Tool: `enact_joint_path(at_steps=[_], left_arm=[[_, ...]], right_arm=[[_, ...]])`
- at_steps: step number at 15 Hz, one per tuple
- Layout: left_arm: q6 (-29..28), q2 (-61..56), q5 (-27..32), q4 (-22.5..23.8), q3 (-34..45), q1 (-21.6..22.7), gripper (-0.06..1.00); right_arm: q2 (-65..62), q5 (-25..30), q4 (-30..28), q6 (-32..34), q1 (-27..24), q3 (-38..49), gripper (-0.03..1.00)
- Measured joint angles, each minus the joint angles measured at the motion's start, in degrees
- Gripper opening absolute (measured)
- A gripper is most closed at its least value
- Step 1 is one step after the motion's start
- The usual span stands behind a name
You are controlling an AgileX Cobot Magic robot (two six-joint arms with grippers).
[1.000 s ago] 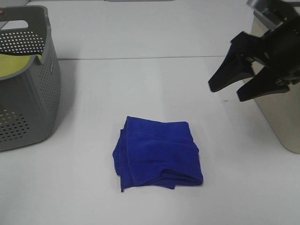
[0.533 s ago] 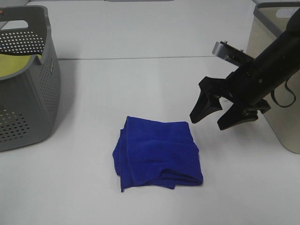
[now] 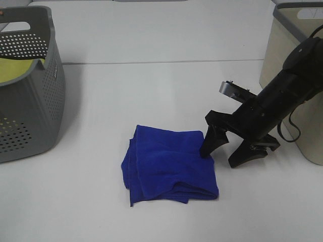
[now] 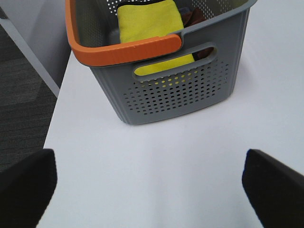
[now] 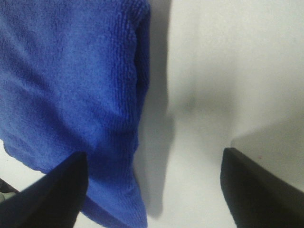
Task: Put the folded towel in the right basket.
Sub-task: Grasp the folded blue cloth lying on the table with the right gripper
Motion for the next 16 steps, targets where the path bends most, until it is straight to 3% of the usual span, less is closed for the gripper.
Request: enact_joint_path(at_steps=[7,16], left_arm=[[0.0,0.0,0.0,0.0,0.0,0.0,0.99],[0.0,0.0,0.0,0.0,0.0,0.0,0.99]], right_arm=[[2.35,0.0,5.1,0.4,1.38,-0.4,0.75],[2.98,-7.85,9.11,0.46,16.27,-0.69,0.74]])
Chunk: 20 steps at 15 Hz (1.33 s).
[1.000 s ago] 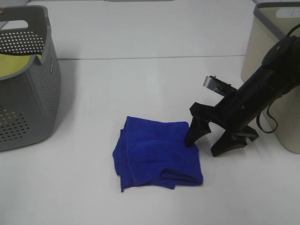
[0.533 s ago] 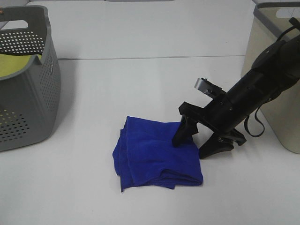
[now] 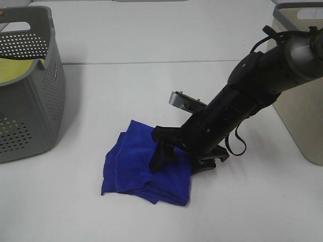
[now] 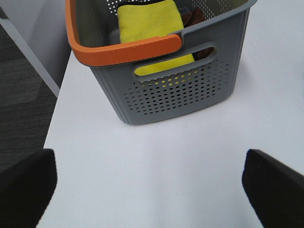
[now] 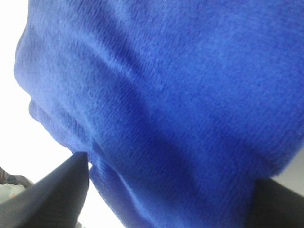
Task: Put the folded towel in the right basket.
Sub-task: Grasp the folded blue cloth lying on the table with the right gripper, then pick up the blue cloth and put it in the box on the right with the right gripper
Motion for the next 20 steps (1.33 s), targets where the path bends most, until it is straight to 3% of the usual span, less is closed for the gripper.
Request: enact_joint_path(at_steps=[2,6,12,20], left_arm=[[0.0,0.0,0.0,0.0,0.0,0.0,0.99],[0.0,0.0,0.0,0.0,0.0,0.0,0.99],[0.0,0.0,0.0,0.0,0.0,0.0,0.99],[0.0,0.0,0.0,0.0,0.0,0.0,0.99]], right_arm=[[0.0,-0.63,-0.69,1.26,0.4,0.0,0.65],[0.63,-1.15,-5.61,2.92,0.4,0.0,0.1],[0.63,0.97,-6.3,2.98,0.4,0.0,0.08],[-17.59,0.97,-11.0,2.98,0.4,0.23,0.08]])
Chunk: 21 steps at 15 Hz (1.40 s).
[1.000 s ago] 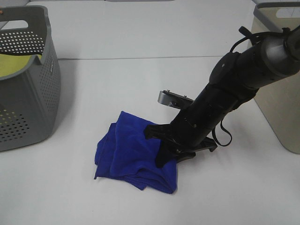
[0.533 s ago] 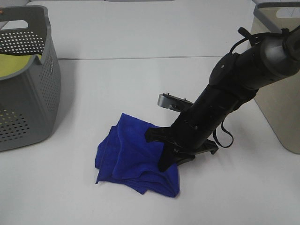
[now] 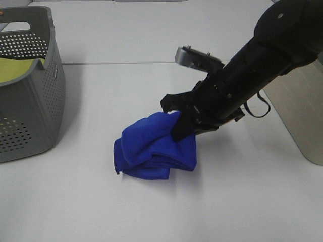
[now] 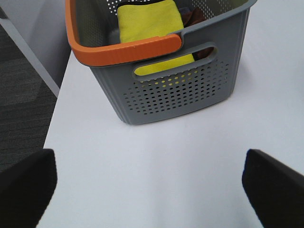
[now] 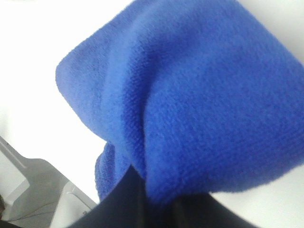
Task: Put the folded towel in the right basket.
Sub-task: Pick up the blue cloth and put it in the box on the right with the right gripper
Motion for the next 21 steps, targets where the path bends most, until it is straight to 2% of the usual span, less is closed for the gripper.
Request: enact_joint_path(at_steps=[3,5,8,11,14,16,19,21], left_arm=[[0.0,0.0,0.0,0.0,0.0,0.0,0.99],[0.0,0.0,0.0,0.0,0.0,0.0,0.99],[0.0,0.0,0.0,0.0,0.0,0.0,0.99],[0.0,0.0,0.0,0.0,0.0,0.0,0.99],[0.0,0.0,0.0,0.0,0.0,0.0,0.99],[0.0,0.0,0.0,0.0,0.0,0.0,0.99],[0.0,0.0,0.0,0.0,0.0,0.0,0.99],[0.0,0.0,0.0,0.0,0.0,0.0,0.99]], right_arm=[[-9.17,-1.26,-3.78,0.29,0.0,0.0,0.08],[-14.38,-2.01,-6.36,2.81,-1.78,0.0,0.08],[-19.88,-2.18,-6.99,4.3,-10.49,0.0,0.08],[-22.92,-2.12,-6.99,4.47,-22.46,-0.34,0.08],[-23.15,0.92,-6.02,4.47,-35.29,-5.79,0.08],[-23.2,1.49,-2.98,4.47,-41.88,-10.2,0.08],[-23.26,0.23,1.95,4.47,-49.05,-13.12,0.08],[-22.46,-1.09,2.23,4.47,-50.71,-13.29,0.08]])
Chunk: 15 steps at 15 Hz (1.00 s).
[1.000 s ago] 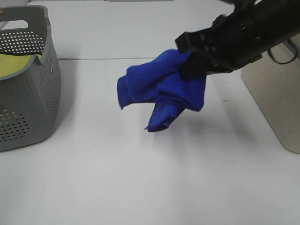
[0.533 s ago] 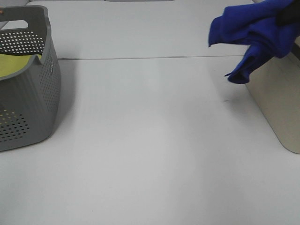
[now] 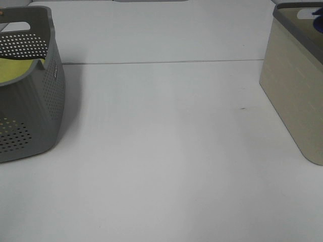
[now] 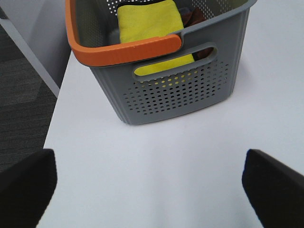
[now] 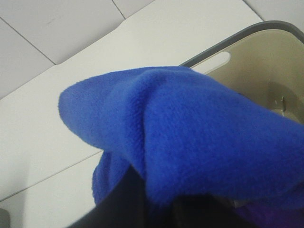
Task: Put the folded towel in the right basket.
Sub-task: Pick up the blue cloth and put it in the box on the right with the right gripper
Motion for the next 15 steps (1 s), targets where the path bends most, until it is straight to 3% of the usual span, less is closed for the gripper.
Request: enact_joint_path(at_steps=[7,15], left_arm=[[0.0,0.0,0.0,0.0,0.0,0.0,0.99],[0.0,0.0,0.0,0.0,0.0,0.0,0.99]], right_arm=[[12.43,0.0,-0.46,0.0,-0.29,0.0,0.08],[23.61,7.28,-5.16,0.0,-0.29,0.0,0.08]])
